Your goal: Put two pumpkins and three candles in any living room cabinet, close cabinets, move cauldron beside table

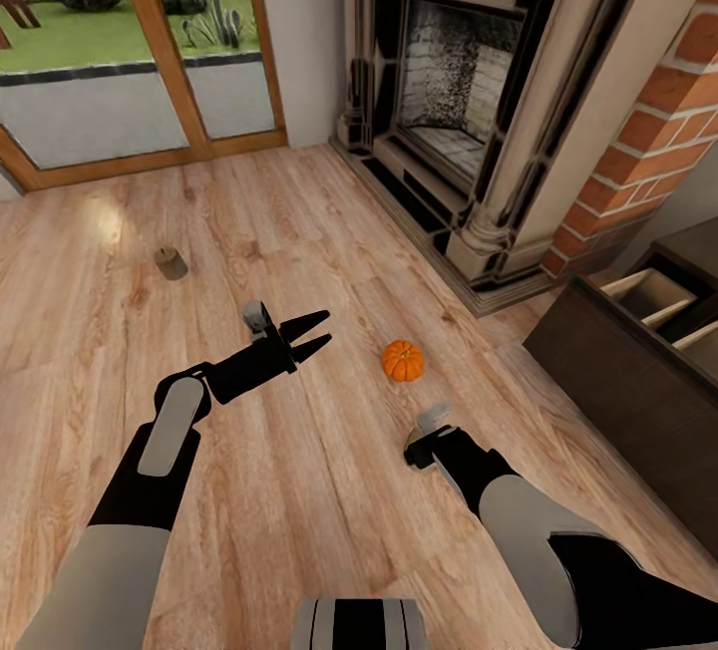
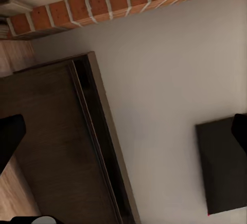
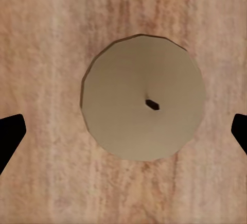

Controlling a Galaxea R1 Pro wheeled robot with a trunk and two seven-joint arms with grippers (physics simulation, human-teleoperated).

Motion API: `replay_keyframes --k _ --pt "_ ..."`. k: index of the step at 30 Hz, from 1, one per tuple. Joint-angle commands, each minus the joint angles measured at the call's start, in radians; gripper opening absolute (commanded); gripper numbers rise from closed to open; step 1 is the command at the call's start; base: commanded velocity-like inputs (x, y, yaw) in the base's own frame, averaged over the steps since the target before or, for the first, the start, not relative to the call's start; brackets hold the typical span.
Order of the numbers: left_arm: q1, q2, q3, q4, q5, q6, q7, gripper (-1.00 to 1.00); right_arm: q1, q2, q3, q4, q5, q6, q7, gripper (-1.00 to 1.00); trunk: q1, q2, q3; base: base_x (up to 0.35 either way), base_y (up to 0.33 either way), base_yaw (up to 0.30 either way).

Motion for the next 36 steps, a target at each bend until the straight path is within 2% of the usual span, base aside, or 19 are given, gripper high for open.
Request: replay_keyframes --k 1,20,23,26,34,36 --pt "0.000 0.000 0.000 0.000 0.000 0.000 0.000 1.00 0.000 0.000 0.000 0.000 0.000 0.000 0.000 1.00 0.000 0.000 0.000 0.000 0.000 0.000" --pt "0.006 0.001 0.002 0.006 0.006 -0.001 -0.002 1.00 0.000 0.000 0.000 0.000 0.000 -0.001 -0.013 1.00 0.000 0.000 0.000 0.012 -0.030 0.000" --pt "0.006 0.002 0.002 0.004 0.006 -0.002 -0.002 1.00 0.000 0.000 0.000 0.000 0.000 -0.001 -0.012 1.00 0.001 -0.001 -0.012 0.002 -0.004 0.000" --pt "0.006 0.002 0.001 0.004 0.006 -0.002 -0.002 1.00 0.000 0.001 0.000 0.000 0.000 -0.001 -0.012 1.00 0.001 -0.001 -0.012 0.000 0.000 0.000" --pt "0.006 0.002 0.001 0.004 0.006 -0.002 -0.002 1.00 0.001 0.002 0.001 0.000 0.001 -0.002 -0.012 1.00 0.004 -0.002 -0.039 0.000 0.000 0.000" --pt "0.006 0.002 0.001 0.005 0.006 -0.002 -0.002 1.00 0.001 0.002 0.001 0.000 0.001 -0.002 -0.012 1.00 0.004 -0.002 -0.039 0.000 0.000 0.000"
